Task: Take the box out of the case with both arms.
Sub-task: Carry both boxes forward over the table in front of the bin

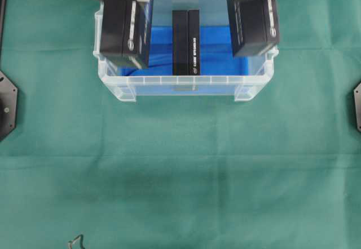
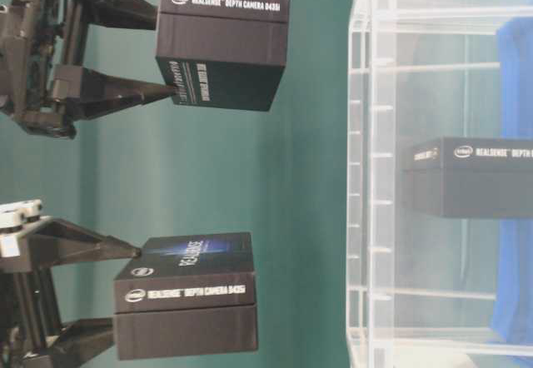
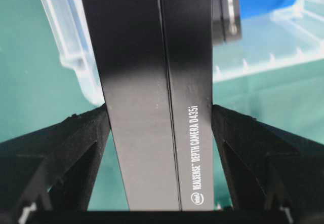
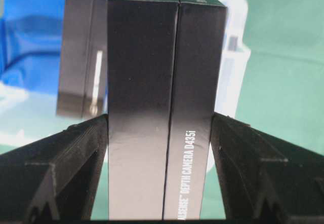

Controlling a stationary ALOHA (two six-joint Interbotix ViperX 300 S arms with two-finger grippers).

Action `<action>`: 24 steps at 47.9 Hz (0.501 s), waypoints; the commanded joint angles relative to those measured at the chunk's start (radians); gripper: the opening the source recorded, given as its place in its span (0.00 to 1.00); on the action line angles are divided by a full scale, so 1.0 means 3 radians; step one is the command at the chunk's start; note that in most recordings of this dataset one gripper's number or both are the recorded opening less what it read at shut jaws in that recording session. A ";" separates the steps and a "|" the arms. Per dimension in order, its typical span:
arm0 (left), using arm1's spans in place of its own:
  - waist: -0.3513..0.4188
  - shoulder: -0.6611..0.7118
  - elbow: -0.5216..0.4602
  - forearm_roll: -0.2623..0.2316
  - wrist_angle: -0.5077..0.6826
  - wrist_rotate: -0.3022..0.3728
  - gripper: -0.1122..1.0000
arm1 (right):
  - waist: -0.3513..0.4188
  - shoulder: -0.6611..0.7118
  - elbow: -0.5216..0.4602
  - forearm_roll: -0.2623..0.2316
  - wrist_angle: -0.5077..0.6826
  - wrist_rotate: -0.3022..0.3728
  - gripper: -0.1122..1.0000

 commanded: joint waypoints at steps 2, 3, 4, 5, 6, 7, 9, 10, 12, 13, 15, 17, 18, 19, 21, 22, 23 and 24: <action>-0.0189 -0.0046 -0.0061 0.0005 0.0000 -0.0143 0.68 | 0.0179 -0.0123 -0.0097 -0.0015 0.0061 0.0066 0.69; -0.0220 -0.0046 -0.0056 0.0005 0.0000 -0.0179 0.68 | 0.0215 -0.0123 -0.0097 -0.0015 0.0072 0.0092 0.69; -0.0251 -0.0046 -0.0056 0.0005 0.0000 -0.0210 0.68 | 0.0256 -0.0123 -0.0097 -0.0020 0.0087 0.0123 0.69; -0.0281 -0.0046 -0.0056 0.0005 0.0000 -0.0245 0.68 | 0.0291 -0.0128 -0.0097 -0.0015 0.0092 0.0148 0.69; -0.0317 -0.0046 -0.0051 0.0005 0.0000 -0.0281 0.68 | 0.0327 -0.0133 -0.0097 -0.0020 0.0107 0.0184 0.69; -0.0348 -0.0046 -0.0051 0.0005 0.0000 -0.0322 0.68 | 0.0363 -0.0133 -0.0097 -0.0020 0.0118 0.0210 0.69; -0.0419 -0.0046 -0.0046 0.0005 0.0000 -0.0404 0.68 | 0.0440 -0.0143 -0.0097 -0.0015 0.0143 0.0281 0.69; -0.0460 -0.0046 -0.0046 0.0005 0.0000 -0.0445 0.68 | 0.0481 -0.0148 -0.0097 -0.0015 0.0153 0.0317 0.69; -0.0573 -0.0046 -0.0046 0.0000 0.0000 -0.0557 0.68 | 0.0578 -0.0159 -0.0097 -0.0020 0.0169 0.0404 0.69; -0.0614 -0.0046 -0.0041 0.0005 0.0000 -0.0603 0.68 | 0.0619 -0.0159 -0.0097 -0.0020 0.0169 0.0450 0.69; -0.0690 -0.0046 -0.0041 0.0000 0.0010 -0.0695 0.68 | 0.0711 -0.0164 -0.0097 -0.0020 0.0179 0.0537 0.69; -0.0767 -0.0046 -0.0041 0.0005 0.0010 -0.0793 0.68 | 0.0823 -0.0164 -0.0097 -0.0026 0.0205 0.0634 0.69; -0.0808 -0.0046 -0.0036 0.0000 0.0010 -0.0833 0.68 | 0.0874 -0.0159 -0.0097 -0.0031 0.0225 0.0675 0.69; -0.0849 -0.0046 -0.0031 0.0005 0.0010 -0.0879 0.68 | 0.0926 -0.0159 -0.0097 -0.0031 0.0235 0.0716 0.69; -0.0936 -0.0041 -0.0026 0.0005 0.0010 -0.0977 0.68 | 0.1028 -0.0143 -0.0097 -0.0031 0.0266 0.0793 0.69; -0.0982 -0.0036 -0.0020 0.0005 0.0010 -0.1028 0.68 | 0.1079 -0.0143 -0.0097 -0.0031 0.0281 0.0833 0.69; -0.1048 -0.0036 -0.0020 0.0005 0.0010 -0.1104 0.68 | 0.1130 -0.0143 -0.0097 -0.0031 0.0302 0.0879 0.69; -0.1094 -0.0031 -0.0020 0.0005 0.0010 -0.1156 0.68 | 0.1176 -0.0138 -0.0097 -0.0031 0.0312 0.0926 0.69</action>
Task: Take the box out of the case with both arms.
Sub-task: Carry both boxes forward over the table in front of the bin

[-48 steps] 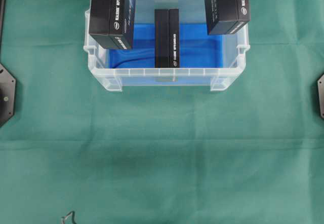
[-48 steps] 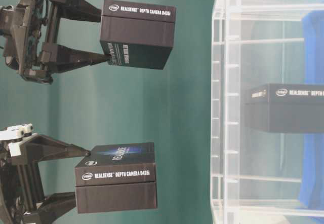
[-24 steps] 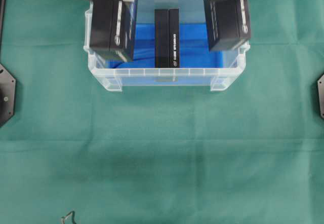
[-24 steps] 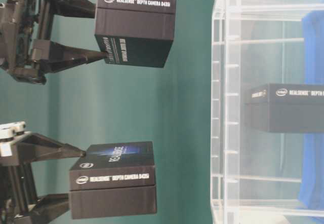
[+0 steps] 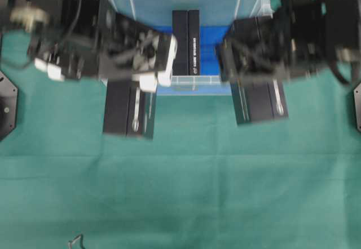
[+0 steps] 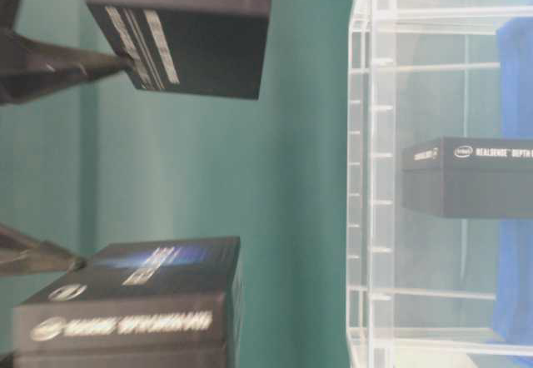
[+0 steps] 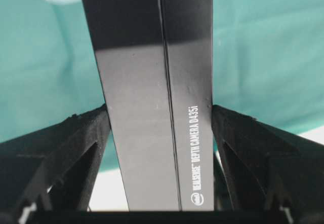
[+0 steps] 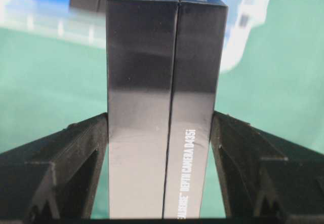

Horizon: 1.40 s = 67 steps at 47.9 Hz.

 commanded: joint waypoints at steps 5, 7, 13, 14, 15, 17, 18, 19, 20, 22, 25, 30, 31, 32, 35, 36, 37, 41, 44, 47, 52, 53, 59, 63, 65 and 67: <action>-0.0394 -0.0026 -0.0031 0.0010 -0.0010 -0.0399 0.68 | 0.0409 -0.0092 -0.0092 -0.0077 0.0102 0.0373 0.69; -0.0470 -0.0026 -0.0026 0.0010 -0.0010 -0.0496 0.68 | 0.0486 -0.0087 -0.0092 -0.0092 0.0107 0.0455 0.69; -0.0695 -0.0026 0.0000 0.0010 -0.0010 -0.0747 0.68 | 0.0670 -0.0087 -0.0097 -0.0097 0.0112 0.0665 0.69; -0.0721 -0.0026 0.0005 0.0010 -0.0010 -0.0782 0.68 | 0.0690 -0.0087 -0.0092 -0.0102 0.0112 0.0690 0.69; -0.0741 -0.0031 0.0005 0.0010 -0.0010 -0.0813 0.68 | 0.0716 -0.0087 -0.0092 -0.0102 0.0112 0.0721 0.69; -0.0777 -0.0026 0.0005 0.0015 -0.0010 -0.0859 0.68 | 0.0762 -0.0087 -0.0097 -0.0102 0.0107 0.0772 0.69; -0.0793 -0.0020 0.0005 0.0010 -0.0010 -0.0879 0.68 | 0.0782 -0.0082 -0.0092 -0.0097 0.0112 0.0803 0.69; -0.0808 -0.0015 0.0005 0.0010 -0.0010 -0.0900 0.68 | 0.0803 -0.0087 -0.0092 -0.0097 0.0107 0.0828 0.69; -0.0818 -0.0015 0.0000 0.0010 -0.0010 -0.0910 0.68 | 0.0823 -0.0082 -0.0092 -0.0097 0.0112 0.0854 0.69; -0.0844 -0.0015 0.0005 0.0010 -0.0010 -0.0936 0.68 | 0.0854 -0.0082 -0.0092 -0.0102 0.0112 0.0895 0.69; -0.0864 -0.0015 0.0000 0.0010 -0.0010 -0.0941 0.68 | 0.0885 -0.0077 -0.0092 -0.0107 0.0112 0.0941 0.69; -0.0864 -0.0015 0.0005 0.0010 -0.0005 -0.0926 0.68 | 0.0895 -0.0072 -0.0097 -0.0107 0.0112 0.0982 0.69; -0.0864 -0.0015 0.0005 0.0010 -0.0005 -0.0920 0.68 | 0.0895 -0.0072 -0.0097 -0.0107 0.0112 0.0992 0.69; -0.0864 -0.0015 0.0005 0.0010 -0.0005 -0.0915 0.68 | 0.0890 -0.0072 -0.0102 -0.0107 0.0118 0.0997 0.69; -0.0864 -0.0015 0.0000 0.0010 -0.0005 -0.0915 0.68 | 0.0895 -0.0056 -0.0123 -0.0107 0.0118 0.0997 0.69; -0.0864 -0.0020 0.0005 0.0010 -0.0005 -0.0915 0.68 | 0.0895 -0.0051 -0.0128 -0.0107 0.0118 0.0997 0.69; -0.0864 -0.0015 0.0005 0.0010 -0.0005 -0.0915 0.68 | 0.0895 -0.0051 -0.0128 -0.0107 0.0118 0.0997 0.69; -0.0864 -0.0015 0.0005 0.0010 -0.0005 -0.0910 0.68 | 0.0890 -0.0051 -0.0133 -0.0107 0.0133 0.0997 0.69; -0.0854 -0.0020 0.0005 0.0010 0.0000 -0.0910 0.68 | 0.0890 -0.0051 -0.0128 -0.0107 0.0128 0.0997 0.69; -0.0849 -0.0020 0.0005 0.0010 0.0005 -0.0910 0.68 | 0.0890 -0.0051 -0.0128 -0.0107 0.0128 0.1002 0.69; -0.0844 -0.0015 0.0005 0.0010 0.0005 -0.0910 0.68 | 0.0890 -0.0051 -0.0133 -0.0107 0.0128 0.0997 0.69; -0.0844 -0.0020 0.0005 0.0010 0.0005 -0.0910 0.68 | 0.0890 -0.0051 -0.0133 -0.0107 0.0133 0.0997 0.69; -0.0844 -0.0015 0.0000 0.0010 0.0005 -0.0915 0.68 | 0.0890 -0.0051 -0.0133 -0.0107 0.0133 0.0997 0.69; -0.0844 -0.0015 0.0005 0.0010 0.0005 -0.0920 0.68 | 0.0890 -0.0051 -0.0128 -0.0107 0.0133 0.0997 0.69; -0.0844 -0.0015 0.0005 0.0010 0.0005 -0.0926 0.68 | 0.0890 -0.0051 -0.0133 -0.0107 0.0128 0.0997 0.69; -0.0844 -0.0015 0.0000 0.0010 0.0005 -0.0926 0.68 | 0.0890 -0.0051 -0.0128 -0.0107 0.0133 0.0997 0.69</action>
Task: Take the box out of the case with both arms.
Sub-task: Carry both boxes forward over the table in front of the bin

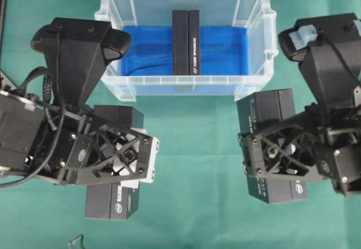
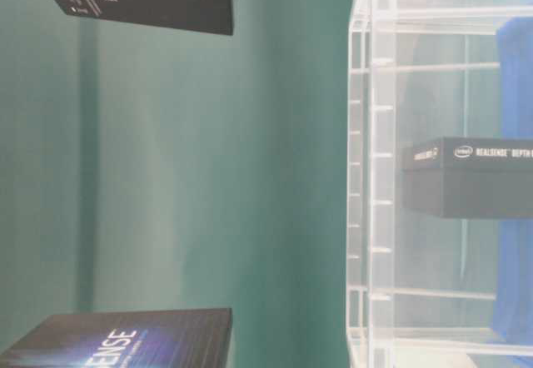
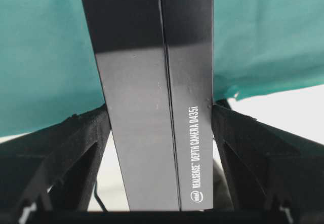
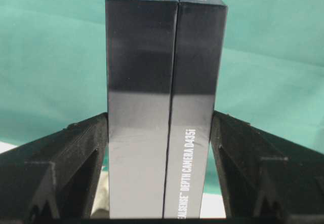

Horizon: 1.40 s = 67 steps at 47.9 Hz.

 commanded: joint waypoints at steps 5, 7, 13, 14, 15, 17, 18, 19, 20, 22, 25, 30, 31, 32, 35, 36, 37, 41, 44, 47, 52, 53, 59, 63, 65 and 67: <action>0.0010 -0.0046 -0.0051 0.0010 -0.0010 -0.0010 0.68 | 0.0005 -0.0051 -0.0082 -0.0020 0.0005 0.0000 0.69; 0.0010 -0.0046 -0.0051 0.0010 -0.0005 -0.0010 0.68 | 0.0005 -0.0051 -0.0087 -0.0020 0.0010 0.0000 0.69; 0.0010 -0.0046 -0.0051 0.0010 -0.0005 -0.0010 0.68 | 0.0005 -0.0046 -0.0087 -0.0020 0.0005 -0.0005 0.69; 0.0010 -0.0046 -0.0051 0.0010 -0.0005 -0.0015 0.68 | 0.0005 -0.0051 -0.0087 -0.0020 0.0010 -0.0005 0.69; 0.0010 -0.0046 -0.0051 0.0010 -0.0005 -0.0010 0.68 | 0.0005 -0.0051 -0.0087 -0.0020 0.0010 -0.0005 0.69; 0.0010 -0.0046 -0.0051 0.0010 -0.0010 -0.0015 0.68 | 0.0005 -0.0051 -0.0082 -0.0020 0.0010 -0.0005 0.69; 0.0005 -0.0046 -0.0051 0.0010 -0.0005 -0.0015 0.68 | 0.0005 -0.0051 -0.0087 -0.0020 0.0005 -0.0005 0.69; 0.0010 -0.0051 -0.0051 0.0015 -0.0005 -0.0015 0.68 | 0.0005 -0.0051 -0.0087 -0.0020 0.0010 -0.0005 0.69; 0.0010 -0.0046 -0.0046 0.0010 -0.0005 -0.0015 0.68 | 0.0005 -0.0051 -0.0087 -0.0020 0.0005 -0.0005 0.69; 0.0010 -0.0046 -0.0051 0.0010 -0.0005 -0.0015 0.68 | 0.0005 -0.0051 -0.0082 -0.0020 0.0005 -0.0005 0.69; 0.0010 -0.0046 -0.0046 0.0010 -0.0005 -0.0010 0.68 | 0.0005 -0.0051 -0.0087 -0.0020 0.0005 -0.0005 0.69; 0.0010 -0.0046 -0.0046 0.0010 -0.0005 -0.0010 0.68 | 0.0005 -0.0051 -0.0087 -0.0020 0.0005 -0.0005 0.69; 0.0010 -0.0046 -0.0046 0.0010 -0.0010 -0.0010 0.68 | 0.0005 -0.0051 -0.0087 -0.0020 0.0010 -0.0005 0.69; 0.0010 -0.0051 -0.0046 0.0010 -0.0010 -0.0010 0.68 | 0.0005 -0.0051 -0.0087 -0.0020 0.0010 -0.0005 0.69; 0.0010 -0.0046 -0.0046 0.0010 -0.0005 -0.0010 0.68 | 0.0005 -0.0051 -0.0082 -0.0020 0.0010 -0.0005 0.69; 0.0010 -0.0046 -0.0051 0.0010 -0.0005 -0.0005 0.68 | 0.0005 -0.0051 -0.0087 -0.0020 0.0005 -0.0005 0.69; 0.0010 -0.0051 -0.0046 0.0010 -0.0005 -0.0005 0.68 | 0.0005 -0.0051 -0.0082 -0.0020 0.0005 -0.0005 0.69; 0.0010 -0.0046 -0.0046 0.0010 -0.0005 -0.0005 0.68 | 0.0005 -0.0051 -0.0082 -0.0020 0.0010 0.0000 0.69; 0.0010 -0.0051 -0.0046 0.0010 -0.0005 -0.0005 0.68 | 0.0005 -0.0051 -0.0082 -0.0020 0.0010 0.0000 0.69; 0.0010 -0.0046 -0.0036 0.0015 -0.0005 -0.0010 0.68 | 0.0005 -0.0046 -0.0072 -0.0020 0.0010 0.0000 0.69; 0.0010 -0.0056 0.0010 0.0026 -0.0005 -0.0015 0.68 | 0.0005 -0.0036 -0.0026 -0.0020 0.0005 0.0000 0.69; 0.0005 -0.0056 0.0020 0.0031 -0.0005 -0.0020 0.68 | 0.0005 -0.0031 -0.0015 -0.0020 0.0010 0.0000 0.69; -0.0020 -0.0056 0.0138 0.0031 -0.0056 -0.0026 0.68 | 0.0005 0.0015 0.0072 -0.0020 -0.0005 0.0000 0.69; -0.0036 -0.0056 0.0230 0.0031 -0.0123 -0.0031 0.68 | 0.0005 0.0056 0.0133 -0.0020 -0.0031 0.0005 0.69; -0.0041 -0.0056 0.0302 0.0041 -0.0184 -0.0031 0.68 | 0.0005 0.0077 0.0174 -0.0020 -0.0056 0.0005 0.69; -0.0041 -0.0061 0.0378 0.0056 -0.0240 -0.0031 0.68 | 0.0005 0.0092 0.0220 -0.0020 -0.0097 0.0010 0.69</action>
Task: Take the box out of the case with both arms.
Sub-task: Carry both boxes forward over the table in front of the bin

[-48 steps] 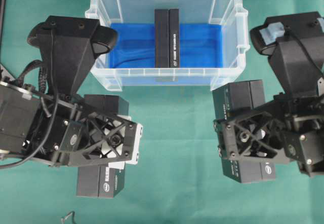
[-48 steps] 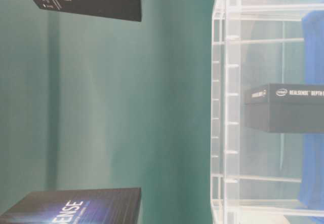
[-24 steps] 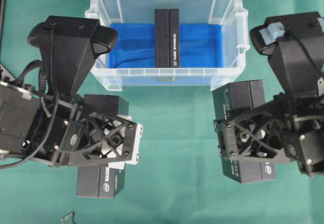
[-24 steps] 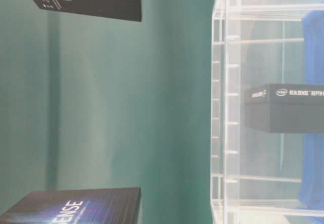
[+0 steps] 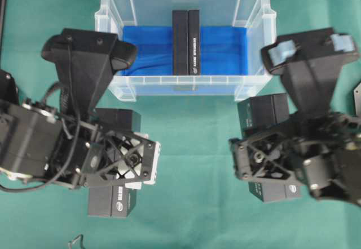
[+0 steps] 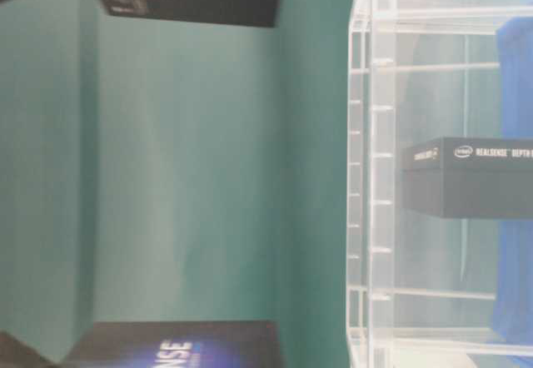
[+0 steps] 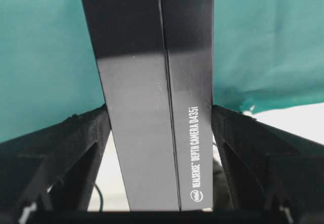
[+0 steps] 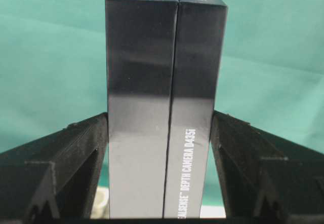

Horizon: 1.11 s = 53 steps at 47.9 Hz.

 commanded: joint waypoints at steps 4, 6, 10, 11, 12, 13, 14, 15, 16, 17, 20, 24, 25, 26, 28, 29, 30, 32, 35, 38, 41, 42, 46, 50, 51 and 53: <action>-0.0015 -0.0066 0.0240 0.0051 -0.0251 -0.0010 0.68 | 0.0010 0.0015 0.0164 -0.0005 -0.0210 0.0015 0.69; -0.0015 -0.0072 0.0353 0.0056 -0.0348 -0.0015 0.68 | 0.0010 0.0036 0.0235 -0.0005 -0.0302 0.0020 0.69; -0.0015 -0.0097 0.0644 0.0061 -0.0588 -0.0041 0.68 | 0.0005 0.0061 0.0430 0.0000 -0.0511 0.0077 0.69; -0.0015 -0.0107 0.0716 0.0061 -0.0649 -0.0056 0.68 | 0.0000 0.0072 0.0511 0.0000 -0.0603 0.0118 0.69; -0.0020 -0.0118 0.0782 0.0061 -0.0711 -0.0072 0.68 | 0.0000 0.0077 0.0568 0.0000 -0.0665 0.0143 0.69; -0.0020 -0.0128 0.0849 0.0061 -0.0782 -0.0097 0.68 | 0.0000 0.0082 0.0619 0.0005 -0.0726 0.0174 0.69; -0.0020 -0.0143 0.0915 0.0061 -0.0854 -0.0118 0.68 | 0.0000 0.0082 0.0675 0.0010 -0.0793 0.0205 0.69; -0.0020 -0.0159 0.0987 0.0061 -0.0926 -0.0138 0.68 | -0.0005 0.0087 0.0731 0.0015 -0.0859 0.0230 0.69; -0.0020 -0.0184 0.1089 0.0061 -0.1033 -0.0174 0.68 | -0.0005 0.0087 0.0787 0.0020 -0.0931 0.0261 0.69; -0.0020 -0.0194 0.1161 0.0061 -0.1104 -0.0194 0.68 | 0.0000 0.0082 0.0849 0.0020 -0.0997 0.0286 0.69; -0.0020 -0.0240 0.1360 0.0061 -0.1289 -0.0261 0.68 | -0.0005 0.0082 0.1002 0.0031 -0.1166 0.0358 0.69; -0.0031 -0.0291 0.1621 0.0061 -0.1493 -0.0363 0.68 | -0.0005 0.0087 0.1197 0.0026 -0.1391 0.0460 0.69; -0.0036 -0.0302 0.1677 0.0061 -0.1539 -0.0389 0.68 | -0.0005 0.0087 0.1232 0.0031 -0.1432 0.0481 0.69; -0.0036 -0.0307 0.1728 0.0061 -0.1585 -0.0409 0.68 | -0.0010 0.0087 0.1273 0.0031 -0.1468 0.0501 0.69; -0.0046 -0.0317 0.1856 0.0061 -0.1703 -0.0455 0.68 | -0.0010 0.0087 0.1350 0.0026 -0.1544 0.0547 0.69; -0.0046 -0.0317 0.1902 0.0061 -0.1749 -0.0470 0.68 | -0.0015 0.0087 0.1391 0.0031 -0.1580 0.0568 0.69; -0.0051 -0.0312 0.1943 0.0061 -0.1800 -0.0476 0.68 | -0.0015 0.0087 0.1421 0.0026 -0.1621 0.0588 0.69; -0.0051 -0.0307 0.2010 0.0056 -0.1897 -0.0491 0.68 | -0.0015 0.0087 0.1503 0.0036 -0.1713 0.0644 0.69; -0.0051 -0.0281 0.2096 0.0036 -0.2040 -0.0491 0.68 | -0.0015 0.0097 0.1590 0.0051 -0.1831 0.0690 0.69; -0.0051 -0.0235 0.2178 0.0026 -0.2199 -0.0491 0.68 | -0.0015 0.0107 0.1667 0.0077 -0.1953 0.0721 0.69; -0.0051 -0.0210 0.2229 0.0005 -0.2286 -0.0486 0.68 | -0.0015 0.0118 0.1728 0.0107 -0.2050 0.0741 0.69; -0.0051 -0.0194 0.2245 -0.0005 -0.2311 -0.0486 0.68 | -0.0015 0.0123 0.1744 0.0118 -0.2091 0.0747 0.69; -0.0051 -0.0169 0.2286 -0.0020 -0.2403 -0.0481 0.68 | -0.0026 0.0143 0.1774 0.0159 -0.2163 0.0741 0.69; -0.0046 -0.0153 0.2306 -0.0020 -0.2475 -0.0476 0.68 | -0.0026 0.0148 0.1779 0.0164 -0.2188 0.0741 0.69; -0.0051 -0.0148 0.2306 -0.0020 -0.2485 -0.0470 0.68 | -0.0026 0.0148 0.1779 0.0164 -0.2194 0.0741 0.69; -0.0051 -0.0148 0.2311 -0.0020 -0.2490 -0.0465 0.68 | -0.0036 0.0148 0.1779 0.0164 -0.2199 0.0731 0.69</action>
